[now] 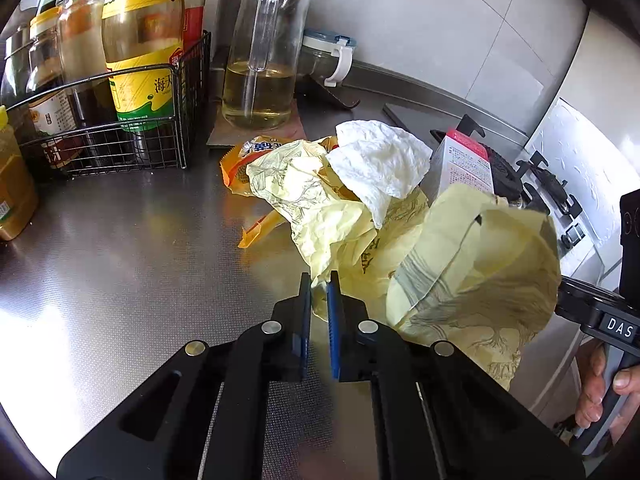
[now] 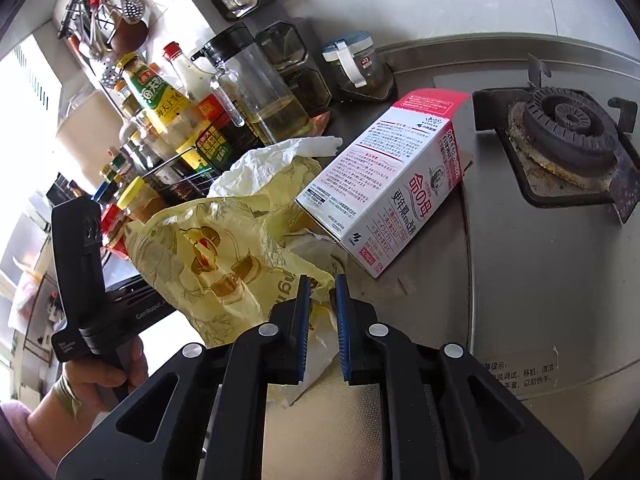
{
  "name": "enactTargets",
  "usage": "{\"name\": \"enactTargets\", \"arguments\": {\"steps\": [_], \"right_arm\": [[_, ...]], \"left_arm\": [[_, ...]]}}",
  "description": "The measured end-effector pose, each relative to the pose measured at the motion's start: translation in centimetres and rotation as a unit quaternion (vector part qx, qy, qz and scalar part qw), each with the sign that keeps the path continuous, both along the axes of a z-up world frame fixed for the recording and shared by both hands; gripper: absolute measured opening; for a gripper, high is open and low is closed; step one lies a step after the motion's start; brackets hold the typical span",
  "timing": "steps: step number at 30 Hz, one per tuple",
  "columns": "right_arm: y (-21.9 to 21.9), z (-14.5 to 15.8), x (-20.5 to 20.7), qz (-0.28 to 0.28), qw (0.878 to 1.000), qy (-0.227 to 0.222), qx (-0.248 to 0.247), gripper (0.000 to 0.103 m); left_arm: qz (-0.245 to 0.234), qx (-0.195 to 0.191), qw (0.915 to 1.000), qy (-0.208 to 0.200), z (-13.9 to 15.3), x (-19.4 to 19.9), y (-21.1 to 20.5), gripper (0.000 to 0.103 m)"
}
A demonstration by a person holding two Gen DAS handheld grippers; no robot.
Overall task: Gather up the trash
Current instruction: 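Grasp a yellow paper bag with the left tool while the right tool grasps another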
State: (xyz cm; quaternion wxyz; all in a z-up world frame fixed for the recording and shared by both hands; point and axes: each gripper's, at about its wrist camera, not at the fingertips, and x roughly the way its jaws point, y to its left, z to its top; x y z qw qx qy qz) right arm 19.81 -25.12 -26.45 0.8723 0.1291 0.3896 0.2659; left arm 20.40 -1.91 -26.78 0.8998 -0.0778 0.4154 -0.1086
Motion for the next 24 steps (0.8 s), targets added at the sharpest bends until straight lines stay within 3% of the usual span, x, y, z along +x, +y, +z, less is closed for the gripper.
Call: {"name": "enactTargets", "arguments": {"steps": [6,10,15,24], "right_arm": [[-0.3,1.8,-2.2,-0.017,0.999,-0.027,-0.006,0.012],[-0.7,2.7,-4.0,-0.029,0.999,-0.035,-0.004,0.012],[-0.8,3.6,-6.2,-0.03,0.999,-0.044,-0.002,0.012],[-1.7,4.8,-10.4,-0.041,0.998,-0.057,0.004,0.012]], "left_arm": [[0.018,0.023,0.9989,-0.038,2.8,-2.5,0.3,0.004],[0.041,0.12,0.9897,-0.068,4.7,-4.1,-0.3,0.004],[0.034,0.189,0.9779,-0.083,5.9,-6.5,-1.2,0.003],[0.049,0.191,0.9765,-0.088,7.6,-11.2,-0.5,0.003]]}}
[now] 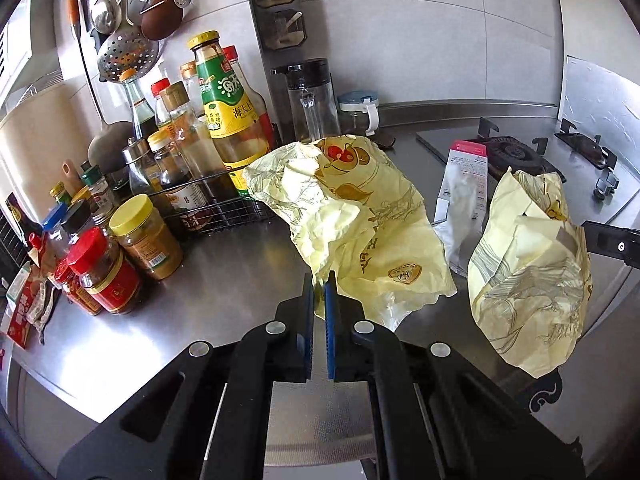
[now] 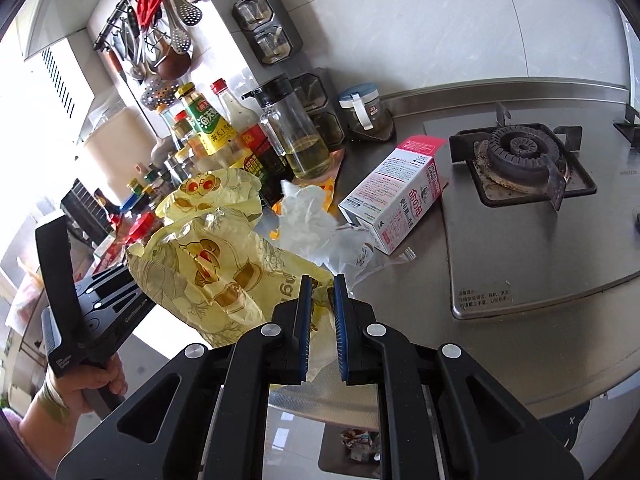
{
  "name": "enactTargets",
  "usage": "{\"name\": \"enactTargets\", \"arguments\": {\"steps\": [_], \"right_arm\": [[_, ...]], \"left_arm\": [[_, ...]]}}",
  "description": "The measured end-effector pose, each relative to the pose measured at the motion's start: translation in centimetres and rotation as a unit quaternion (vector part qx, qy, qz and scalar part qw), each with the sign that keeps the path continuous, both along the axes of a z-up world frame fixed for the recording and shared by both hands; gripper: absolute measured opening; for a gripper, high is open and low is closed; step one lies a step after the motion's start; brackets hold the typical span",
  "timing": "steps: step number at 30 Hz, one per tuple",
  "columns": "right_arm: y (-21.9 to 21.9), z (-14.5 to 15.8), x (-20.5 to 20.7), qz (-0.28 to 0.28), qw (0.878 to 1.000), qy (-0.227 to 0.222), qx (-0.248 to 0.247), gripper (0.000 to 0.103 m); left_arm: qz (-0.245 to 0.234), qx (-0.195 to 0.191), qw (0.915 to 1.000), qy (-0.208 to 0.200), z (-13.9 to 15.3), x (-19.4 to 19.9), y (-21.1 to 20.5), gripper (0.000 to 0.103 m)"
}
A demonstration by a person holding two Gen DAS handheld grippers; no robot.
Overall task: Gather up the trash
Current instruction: 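Grasp a yellow paper bag with the left tool while the right tool grasps another, then carry both yellow paper bags over the bin and open both tools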
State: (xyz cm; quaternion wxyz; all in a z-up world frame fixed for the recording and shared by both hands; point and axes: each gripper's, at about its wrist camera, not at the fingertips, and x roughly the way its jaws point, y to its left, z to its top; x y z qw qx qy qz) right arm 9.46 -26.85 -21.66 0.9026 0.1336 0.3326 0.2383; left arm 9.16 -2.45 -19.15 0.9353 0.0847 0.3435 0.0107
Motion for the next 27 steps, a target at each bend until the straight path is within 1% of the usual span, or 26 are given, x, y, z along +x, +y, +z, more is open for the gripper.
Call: {"name": "enactTargets", "arguments": {"steps": [4,8,13,16,20,24,27], "right_arm": [[-0.2,0.2,-2.6,-0.004,1.0,-0.003,0.003,0.012],[0.0,0.0,-5.6,-0.003,1.0,-0.005,0.003,0.012],[-0.1,-1.2,-9.8,-0.007,1.0,0.002,-0.004,0.012],[-0.3,-2.7,-11.8,-0.009,1.0,0.017,-0.012,0.012],[-0.6,-5.5,-13.8,-0.013,0.999,0.042,-0.026,0.012],[-0.8,-8.9,-14.7,-0.019,0.996,0.077,-0.041,0.012],[-0.6,-11.7,-14.9,-0.024,0.993,0.096,-0.061,0.012]], "left_arm": [[0.001,-0.003,1.0,-0.003,0.5,-2.8,0.1,0.003],[0.002,-0.01,0.9999,-0.003,0.6,-6.6,0.1,0.003],[-0.001,-0.024,0.9997,0.008,-0.7,-11.5,-0.3,0.003],[-0.004,-0.034,0.9991,0.023,-2.4,-14.3,-0.8,0.003],[-0.003,-0.053,0.9972,0.053,-5.8,-17.3,-1.5,0.003],[-0.002,-0.067,0.9936,0.091,-9.6,-19.0,-2.1,0.003],[0.0,-0.072,0.9906,0.116,-12.4,-19.8,-2.4,0.003]]}}
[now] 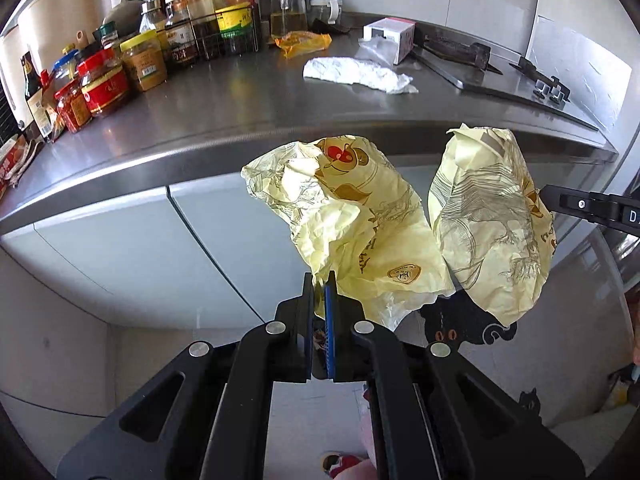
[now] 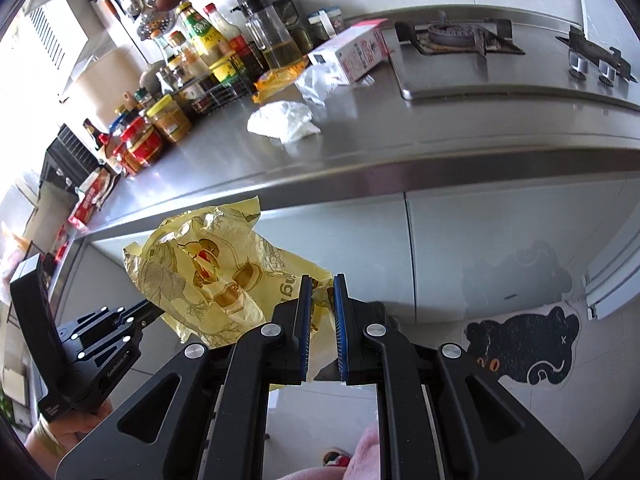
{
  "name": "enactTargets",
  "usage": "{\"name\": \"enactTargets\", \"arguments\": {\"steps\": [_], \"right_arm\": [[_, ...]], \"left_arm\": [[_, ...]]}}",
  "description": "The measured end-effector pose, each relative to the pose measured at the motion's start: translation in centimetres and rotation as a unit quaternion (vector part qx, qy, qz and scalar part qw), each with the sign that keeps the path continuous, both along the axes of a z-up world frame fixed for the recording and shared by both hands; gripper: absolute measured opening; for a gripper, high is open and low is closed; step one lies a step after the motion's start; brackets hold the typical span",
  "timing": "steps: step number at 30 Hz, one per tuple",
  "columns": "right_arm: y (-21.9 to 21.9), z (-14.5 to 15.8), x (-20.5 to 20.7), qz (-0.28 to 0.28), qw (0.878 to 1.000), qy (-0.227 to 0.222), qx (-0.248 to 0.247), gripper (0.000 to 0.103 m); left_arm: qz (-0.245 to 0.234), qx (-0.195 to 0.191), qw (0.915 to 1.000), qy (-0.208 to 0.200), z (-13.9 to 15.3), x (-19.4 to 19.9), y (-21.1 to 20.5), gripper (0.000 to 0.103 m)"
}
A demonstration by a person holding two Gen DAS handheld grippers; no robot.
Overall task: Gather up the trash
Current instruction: 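Carry both yellow paper bags over the bin and open both tools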
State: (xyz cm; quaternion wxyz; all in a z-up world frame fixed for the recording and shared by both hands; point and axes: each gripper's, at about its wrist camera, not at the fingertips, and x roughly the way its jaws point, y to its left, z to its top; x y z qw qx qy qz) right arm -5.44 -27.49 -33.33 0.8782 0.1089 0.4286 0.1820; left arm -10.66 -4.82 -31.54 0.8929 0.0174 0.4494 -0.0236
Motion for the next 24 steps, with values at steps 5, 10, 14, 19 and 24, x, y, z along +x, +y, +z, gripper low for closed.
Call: {"name": "enactTargets", "arguments": {"steps": [5,10,14,19,24], "right_arm": [[0.8,-5.4,0.7,-0.009,0.999,0.047,-0.019,0.012],[2.4,-10.2,2.2,-0.011,0.996,0.075,-0.042,0.012],[3.5,-13.3,3.7,-0.013,0.994,0.093,-0.049,0.012],[4.8,-16.3,5.7,-0.011,0.992,0.114,-0.045,0.012],[5.7,-19.7,8.2,-0.034,0.988,0.14,-0.052,0.012]], "left_arm": [[0.009,-0.006,0.9984,0.056,-5.9,-0.5,0.4,0.003],[0.017,-0.017,0.9936,0.11,-11.9,-0.2,1.1,0.003],[0.016,-0.025,0.9885,0.148,-16.5,0.9,1.2,0.003],[0.014,-0.029,0.9827,0.183,-21.5,2.7,0.8,0.003],[0.019,-0.051,0.9794,0.194,-25.1,4.7,0.6,0.003]]}}
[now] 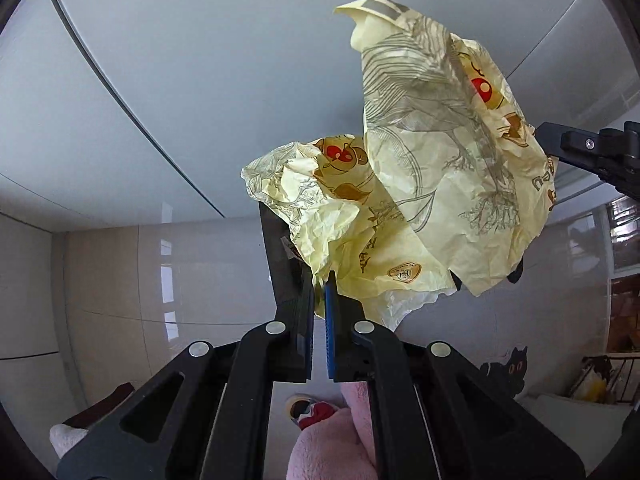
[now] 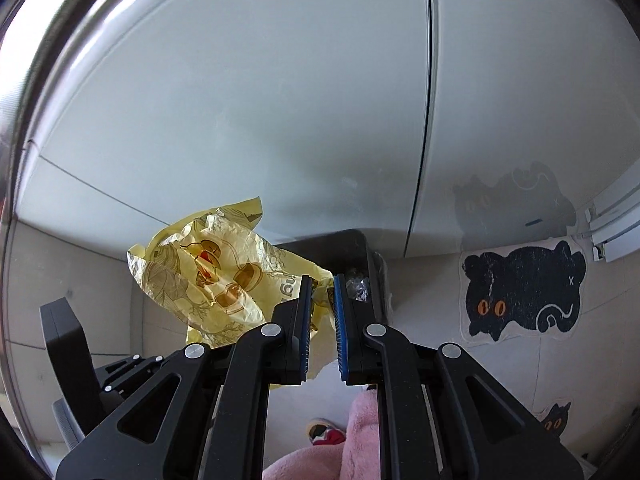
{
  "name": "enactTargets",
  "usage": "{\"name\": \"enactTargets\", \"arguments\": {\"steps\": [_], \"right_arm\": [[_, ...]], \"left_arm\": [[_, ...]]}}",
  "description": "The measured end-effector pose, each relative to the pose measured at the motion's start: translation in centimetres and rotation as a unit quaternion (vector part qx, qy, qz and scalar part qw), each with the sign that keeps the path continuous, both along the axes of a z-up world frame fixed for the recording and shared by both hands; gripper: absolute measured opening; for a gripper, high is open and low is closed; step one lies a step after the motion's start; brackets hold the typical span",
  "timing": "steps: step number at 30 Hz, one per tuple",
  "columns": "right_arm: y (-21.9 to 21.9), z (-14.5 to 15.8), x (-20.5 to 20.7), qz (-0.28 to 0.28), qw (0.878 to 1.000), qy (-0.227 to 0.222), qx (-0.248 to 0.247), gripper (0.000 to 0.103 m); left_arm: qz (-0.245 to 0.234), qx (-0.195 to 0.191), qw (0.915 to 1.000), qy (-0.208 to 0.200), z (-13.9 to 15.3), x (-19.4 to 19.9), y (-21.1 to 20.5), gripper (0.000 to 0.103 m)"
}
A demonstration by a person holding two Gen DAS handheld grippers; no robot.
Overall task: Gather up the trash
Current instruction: 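Carry both yellow paper bags over the bin and open both tools, then raise both open tools back toward the counter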
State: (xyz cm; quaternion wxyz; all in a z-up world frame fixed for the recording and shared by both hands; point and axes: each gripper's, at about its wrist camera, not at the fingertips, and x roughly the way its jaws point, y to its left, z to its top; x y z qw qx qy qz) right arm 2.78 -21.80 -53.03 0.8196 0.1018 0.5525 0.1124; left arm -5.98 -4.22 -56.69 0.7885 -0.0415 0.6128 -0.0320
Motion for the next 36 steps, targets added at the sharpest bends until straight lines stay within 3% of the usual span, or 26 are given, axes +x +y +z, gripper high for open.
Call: {"name": "enactTargets", "arguments": {"steps": [5,8,10,15,18,19,22,25,31,36], "right_arm": [[1.2,-3.1,2.1,0.007,1.0,0.017,-0.018,0.012],[1.8,-3.9,2.7,0.018,0.999,0.019,-0.025,0.012],[1.9,-4.2,3.0,0.019,0.999,0.022,-0.028,0.012],[2.8,-6.0,4.1,0.029,0.998,0.048,-0.035,0.013],[3.2,-7.2,4.4,0.024,0.997,0.067,-0.034,0.018],[3.2,-7.5,4.5,0.023,0.997,0.071,-0.033,0.026],[3.3,-7.5,4.3,0.019,0.997,0.065,-0.029,0.066],[3.1,-6.8,4.1,0.019,0.997,0.064,-0.03,0.067],[2.0,-1.8,3.1,0.0,0.999,0.038,-0.015,0.101],[1.1,4.8,1.1,0.001,1.0,0.004,-0.001,0.1]], "left_arm": [[0.007,-0.011,0.9998,0.013,-2.7,1.7,0.4,0.004],[0.011,-0.022,0.9993,0.029,-4.0,3.0,0.4,0.01],[0.018,-0.021,0.9991,0.031,-4.1,3.3,0.7,0.033],[0.028,-0.022,0.9988,0.035,-4.4,3.7,1.7,0.052],[0.036,-0.019,0.9985,0.038,-4.5,3.8,2.0,0.058],[0.039,-0.019,0.9983,0.038,-4.4,3.8,2.2,0.06],[0.049,-0.02,0.998,0.036,-4.0,3.6,2.9,0.067],[0.056,-0.02,0.9977,0.032,-2.9,3.6,3.7,0.073],[0.059,-0.027,0.9979,0.011,1.4,2.7,4.4,0.093],[0.045,-0.03,0.9982,-0.026,7.8,1.2,3.9,0.095]]}}
